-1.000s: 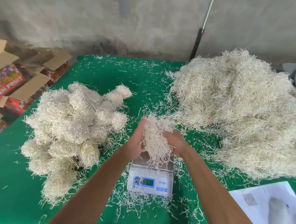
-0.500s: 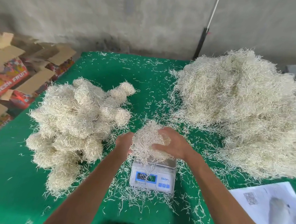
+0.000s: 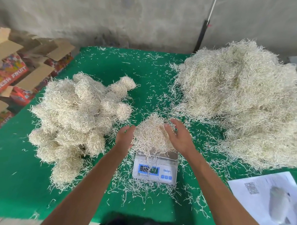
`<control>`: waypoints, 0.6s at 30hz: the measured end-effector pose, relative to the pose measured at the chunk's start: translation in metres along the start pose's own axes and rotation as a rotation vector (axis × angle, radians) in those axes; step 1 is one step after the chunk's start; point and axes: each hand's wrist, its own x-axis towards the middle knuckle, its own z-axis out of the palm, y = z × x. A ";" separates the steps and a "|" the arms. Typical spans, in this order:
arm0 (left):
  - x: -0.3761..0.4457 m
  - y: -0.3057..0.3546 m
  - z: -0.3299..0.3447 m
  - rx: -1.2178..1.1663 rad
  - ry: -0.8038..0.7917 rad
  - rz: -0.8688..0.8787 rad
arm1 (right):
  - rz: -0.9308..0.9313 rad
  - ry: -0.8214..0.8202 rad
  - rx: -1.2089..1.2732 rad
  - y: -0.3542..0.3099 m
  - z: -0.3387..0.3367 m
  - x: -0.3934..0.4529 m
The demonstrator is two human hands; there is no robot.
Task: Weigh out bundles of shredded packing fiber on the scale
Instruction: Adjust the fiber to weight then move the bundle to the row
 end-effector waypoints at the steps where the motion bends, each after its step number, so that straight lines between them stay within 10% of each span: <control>1: 0.001 -0.002 -0.001 0.024 -0.015 0.005 | 0.000 0.002 -0.005 0.000 0.000 0.000; 13: -0.008 -0.019 -0.002 0.048 0.007 -0.041 | 0.055 0.013 0.077 0.000 0.005 -0.010; 18: -0.037 -0.051 -0.002 0.252 -0.747 -0.013 | 0.055 0.034 0.077 0.003 0.007 -0.011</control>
